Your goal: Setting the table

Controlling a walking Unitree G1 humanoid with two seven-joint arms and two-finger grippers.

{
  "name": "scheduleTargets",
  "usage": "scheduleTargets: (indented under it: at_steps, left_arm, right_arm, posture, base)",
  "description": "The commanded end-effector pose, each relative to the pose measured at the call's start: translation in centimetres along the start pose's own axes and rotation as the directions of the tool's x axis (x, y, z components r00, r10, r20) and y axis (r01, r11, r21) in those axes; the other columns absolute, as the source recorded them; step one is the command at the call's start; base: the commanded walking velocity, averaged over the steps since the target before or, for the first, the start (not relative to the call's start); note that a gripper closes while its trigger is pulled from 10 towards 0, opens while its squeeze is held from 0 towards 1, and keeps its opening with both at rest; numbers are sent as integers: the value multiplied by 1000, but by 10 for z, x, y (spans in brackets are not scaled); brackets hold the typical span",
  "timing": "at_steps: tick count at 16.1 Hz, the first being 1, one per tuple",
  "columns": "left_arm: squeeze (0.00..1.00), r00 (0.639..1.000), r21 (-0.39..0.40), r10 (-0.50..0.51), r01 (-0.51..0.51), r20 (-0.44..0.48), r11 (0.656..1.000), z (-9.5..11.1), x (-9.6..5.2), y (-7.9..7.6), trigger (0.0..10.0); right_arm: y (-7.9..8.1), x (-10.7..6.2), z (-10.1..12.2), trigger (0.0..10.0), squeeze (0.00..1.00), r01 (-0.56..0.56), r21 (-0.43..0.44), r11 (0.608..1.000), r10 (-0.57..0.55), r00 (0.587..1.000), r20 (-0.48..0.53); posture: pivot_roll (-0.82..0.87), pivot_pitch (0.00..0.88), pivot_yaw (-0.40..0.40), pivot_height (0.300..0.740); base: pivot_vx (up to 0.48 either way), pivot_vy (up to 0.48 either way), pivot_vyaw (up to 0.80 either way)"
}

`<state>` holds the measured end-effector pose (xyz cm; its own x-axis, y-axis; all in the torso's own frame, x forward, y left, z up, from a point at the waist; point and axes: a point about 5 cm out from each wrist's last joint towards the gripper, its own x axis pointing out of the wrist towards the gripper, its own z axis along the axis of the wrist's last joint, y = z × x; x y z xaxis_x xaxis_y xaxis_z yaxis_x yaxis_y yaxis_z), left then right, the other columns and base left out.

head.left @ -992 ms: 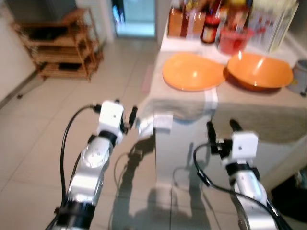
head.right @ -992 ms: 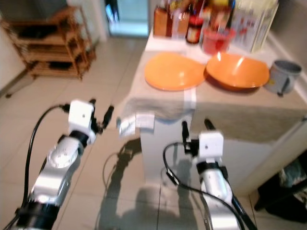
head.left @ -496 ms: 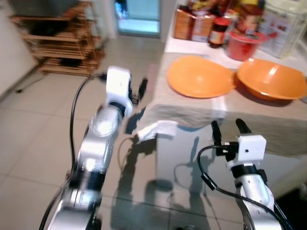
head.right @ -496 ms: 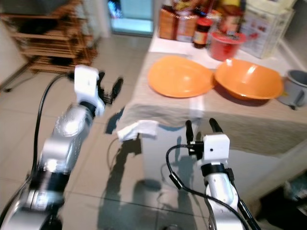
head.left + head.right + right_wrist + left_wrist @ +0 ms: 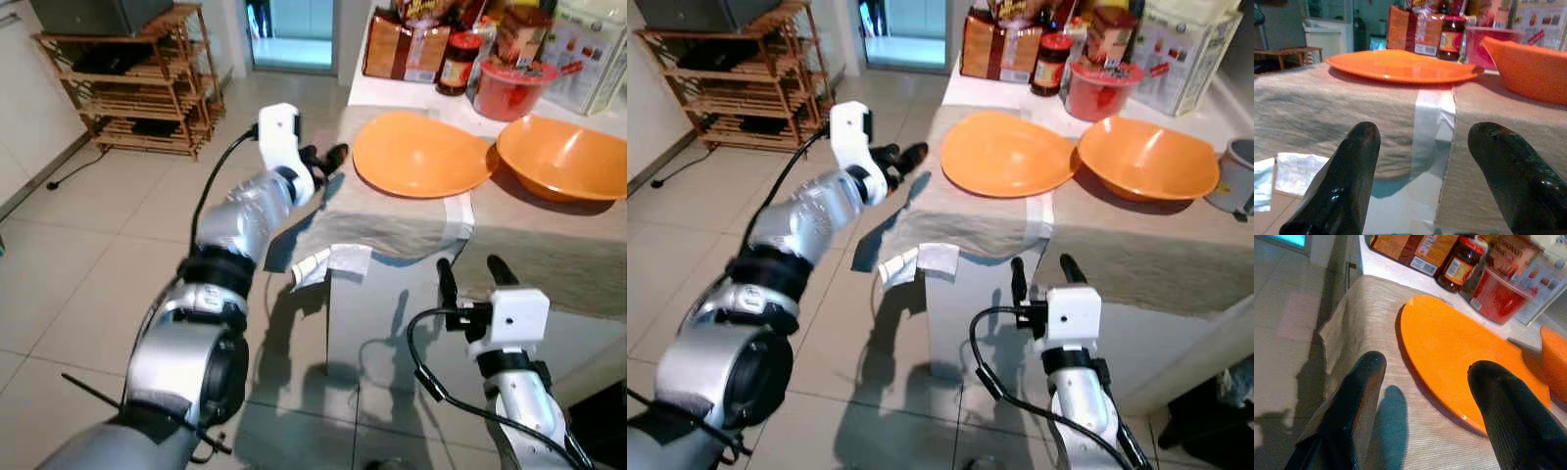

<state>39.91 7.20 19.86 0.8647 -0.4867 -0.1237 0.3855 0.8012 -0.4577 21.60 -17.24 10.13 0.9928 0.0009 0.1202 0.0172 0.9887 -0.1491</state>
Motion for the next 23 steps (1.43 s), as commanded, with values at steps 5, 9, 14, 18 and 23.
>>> scheduleTargets:
  at_steps: [5,9,14,18,23]
  left_arm:
    - [0,998,-230,5,-20,-67,973,-9,11,-7,10000]
    - [0,998,-247,-23,7,-65,969,-11,15,-16,10000]
    - [0,998,195,-51,42,41,980,0,13,-15,10000]
    - [0,965,654,-185,18,188,757,-5,-34,0,10000]
    - [604,961,704,-188,-9,202,711,-38,-67,-2,10000]
  right_arm:
    - [-6,-12,2,10000,0,20,-26,999,-21,1000,-15]
    - [-10,-17,-1,10000,0,30,-32,999,-31,999,-27]
    - [-10,-18,-2,10000,0,43,-32,999,-44,999,-30]
    - [-9,-15,-1,10000,0,56,-23,998,-56,998,-23]
    - [-5,0,2,10000,0,40,-19,999,-40,999,-4]
  posture:
    - [-149,34,73,740]
    - [-163,41,77,740]
    - [-152,40,93,740]
    - [-110,39,90,740]
    - [-61,23,70,740]
  base:
    - [0,0,0]
    - [0,0,0]
    - [0,0,0]
    - [0,0,0]
    - [0,0,0]
